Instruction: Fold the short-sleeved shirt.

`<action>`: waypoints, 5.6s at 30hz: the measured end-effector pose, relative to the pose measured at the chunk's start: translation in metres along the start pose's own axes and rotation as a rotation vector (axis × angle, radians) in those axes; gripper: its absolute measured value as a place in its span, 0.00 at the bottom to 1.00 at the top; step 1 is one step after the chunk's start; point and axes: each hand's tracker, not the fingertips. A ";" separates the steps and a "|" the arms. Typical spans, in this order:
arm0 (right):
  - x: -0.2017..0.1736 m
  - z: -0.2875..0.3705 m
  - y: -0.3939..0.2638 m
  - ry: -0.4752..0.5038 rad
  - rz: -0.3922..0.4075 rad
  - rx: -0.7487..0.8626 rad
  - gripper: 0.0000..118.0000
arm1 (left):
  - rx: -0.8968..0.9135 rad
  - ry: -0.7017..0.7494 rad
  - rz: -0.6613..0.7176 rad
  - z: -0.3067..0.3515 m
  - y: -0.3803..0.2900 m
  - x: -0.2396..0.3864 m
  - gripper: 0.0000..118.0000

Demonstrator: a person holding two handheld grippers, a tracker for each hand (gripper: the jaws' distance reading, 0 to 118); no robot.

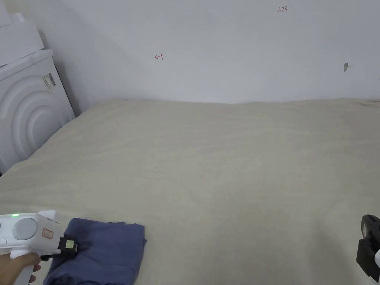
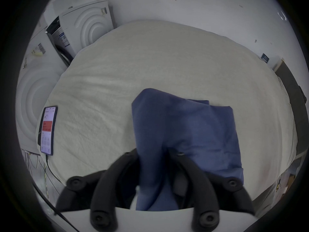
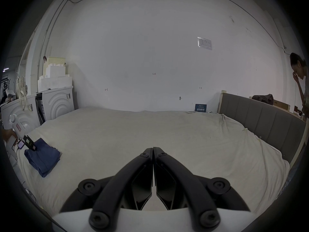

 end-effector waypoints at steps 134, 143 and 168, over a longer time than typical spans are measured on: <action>0.066 0.032 0.028 -0.064 -0.005 0.254 0.15 | 1.174 -0.127 -0.121 0.164 -0.129 0.305 0.09; 0.067 0.032 0.025 -0.063 -0.015 0.246 0.84 | 1.167 -0.124 -0.142 0.162 -0.128 0.308 0.82; 0.069 0.032 0.026 -0.075 -0.028 0.255 1.00 | 1.187 -0.116 -0.134 0.165 -0.128 0.307 1.00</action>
